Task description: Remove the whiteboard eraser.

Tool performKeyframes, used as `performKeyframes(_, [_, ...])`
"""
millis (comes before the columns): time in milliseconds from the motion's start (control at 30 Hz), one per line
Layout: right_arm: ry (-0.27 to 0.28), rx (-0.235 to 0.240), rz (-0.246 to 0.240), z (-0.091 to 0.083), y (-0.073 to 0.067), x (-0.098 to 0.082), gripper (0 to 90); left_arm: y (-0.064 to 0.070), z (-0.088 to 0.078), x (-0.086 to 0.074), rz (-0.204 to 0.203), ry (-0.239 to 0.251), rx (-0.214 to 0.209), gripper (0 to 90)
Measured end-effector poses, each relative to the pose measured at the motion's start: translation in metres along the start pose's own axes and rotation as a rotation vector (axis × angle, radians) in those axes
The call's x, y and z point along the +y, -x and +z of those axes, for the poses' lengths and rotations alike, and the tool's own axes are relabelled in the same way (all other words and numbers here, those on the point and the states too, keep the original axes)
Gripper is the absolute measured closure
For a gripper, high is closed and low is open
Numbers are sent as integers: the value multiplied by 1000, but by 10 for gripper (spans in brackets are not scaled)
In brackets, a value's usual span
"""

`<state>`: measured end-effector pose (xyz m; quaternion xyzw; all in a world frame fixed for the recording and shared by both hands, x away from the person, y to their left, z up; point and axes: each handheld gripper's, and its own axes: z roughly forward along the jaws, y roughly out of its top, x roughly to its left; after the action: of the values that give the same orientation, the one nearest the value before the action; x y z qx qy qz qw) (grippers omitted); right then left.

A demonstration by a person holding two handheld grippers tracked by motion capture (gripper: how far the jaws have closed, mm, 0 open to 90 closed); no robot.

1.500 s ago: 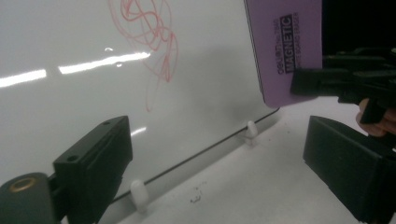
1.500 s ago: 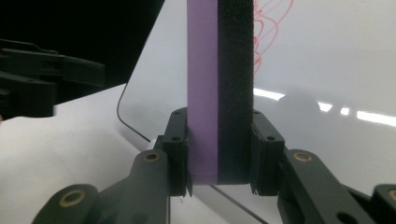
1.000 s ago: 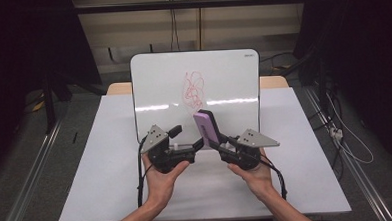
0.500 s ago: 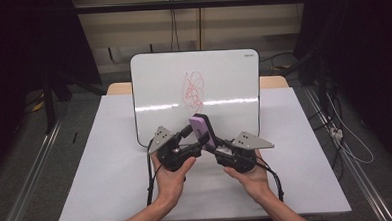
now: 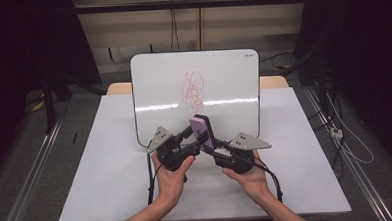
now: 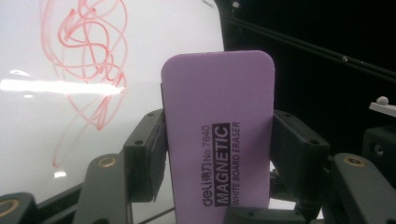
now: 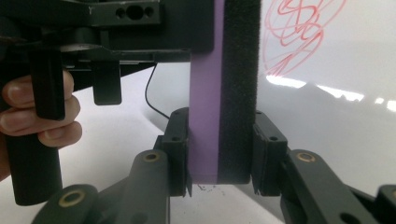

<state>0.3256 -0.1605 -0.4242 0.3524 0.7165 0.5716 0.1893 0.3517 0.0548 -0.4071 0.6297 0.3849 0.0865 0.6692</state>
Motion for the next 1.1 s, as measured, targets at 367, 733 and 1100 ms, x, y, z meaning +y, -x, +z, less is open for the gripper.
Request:
performKeyframes(367, [-38,18,36,-2,4,0,351,-5,-3,7,42,-15,5,410])
performKeyframes(733, [-60,-41,34,-22,15,-3,183,-17,-16,23,97,-63,59,411])
performKeyframes(1100, [-108,-187,33,-56,31,-4,103,-27,-34,35,187,-182,117,411])
